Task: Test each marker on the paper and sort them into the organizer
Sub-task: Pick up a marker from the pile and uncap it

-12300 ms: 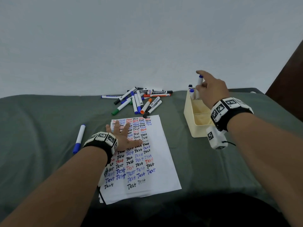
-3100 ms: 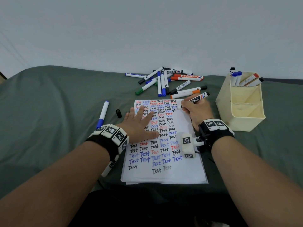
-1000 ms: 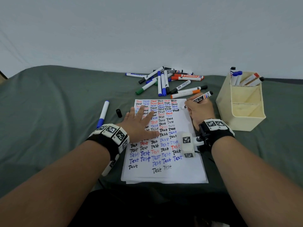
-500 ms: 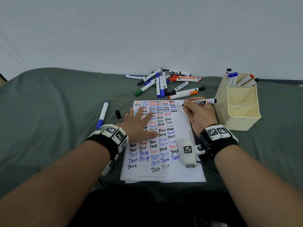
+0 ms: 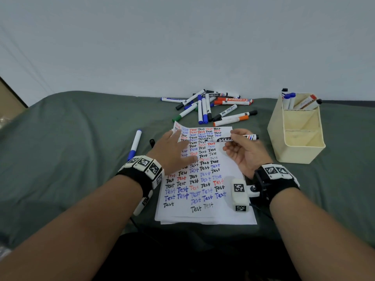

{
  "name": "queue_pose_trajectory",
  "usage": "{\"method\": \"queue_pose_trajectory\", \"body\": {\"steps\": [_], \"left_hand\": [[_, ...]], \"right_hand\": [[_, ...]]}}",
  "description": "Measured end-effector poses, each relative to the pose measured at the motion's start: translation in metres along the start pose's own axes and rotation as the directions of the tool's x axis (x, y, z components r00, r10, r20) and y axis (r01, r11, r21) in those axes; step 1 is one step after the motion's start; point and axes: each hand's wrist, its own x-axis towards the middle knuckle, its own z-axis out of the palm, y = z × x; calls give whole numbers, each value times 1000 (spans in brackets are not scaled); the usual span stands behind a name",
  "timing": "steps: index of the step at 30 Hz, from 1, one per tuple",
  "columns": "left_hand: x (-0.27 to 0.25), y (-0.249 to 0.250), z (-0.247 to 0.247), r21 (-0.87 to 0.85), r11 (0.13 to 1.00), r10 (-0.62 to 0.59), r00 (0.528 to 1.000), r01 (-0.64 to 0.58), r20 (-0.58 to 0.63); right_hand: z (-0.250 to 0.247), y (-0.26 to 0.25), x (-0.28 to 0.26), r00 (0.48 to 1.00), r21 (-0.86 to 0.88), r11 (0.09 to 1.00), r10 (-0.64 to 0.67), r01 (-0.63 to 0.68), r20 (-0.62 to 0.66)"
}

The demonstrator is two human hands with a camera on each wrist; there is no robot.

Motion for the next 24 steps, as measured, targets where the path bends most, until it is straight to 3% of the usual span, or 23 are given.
{"method": "queue_pose_trajectory", "body": {"steps": [3, 7, 12, 16, 19, 24], "left_hand": [[-4, -4, -6, 34, 999, 13, 978, -6, -209], [-6, -20, -11, 43, 997, -48, 940, 67, -337], [-12, -44, -13, -47, 969, -248, 941, 244, -230], [-10, -58, -16, -74, 948, -317, 940, 310, -125], [-6, -58, -21, -107, 946, -317, 941, 306, -115], [-2, -31, -24, -210, 957, -246, 945, 202, -213]], "right_hand": [[0, -1, -1, 1000, -11, 1000, -3, 3, -7], [0, 0, -3, 1000, -42, 999, -22, 21, -9], [-4, 2, -2, 999, -41, 999, -34, 33, -21], [-3, 2, -2, 1000, -23, 999, -26, 26, -10], [-3, 2, -3, 1000, 3, 1000, -17, 17, -2], [-4, 0, -4, 1000, 26, 1000, -3, 3, 12]]}}
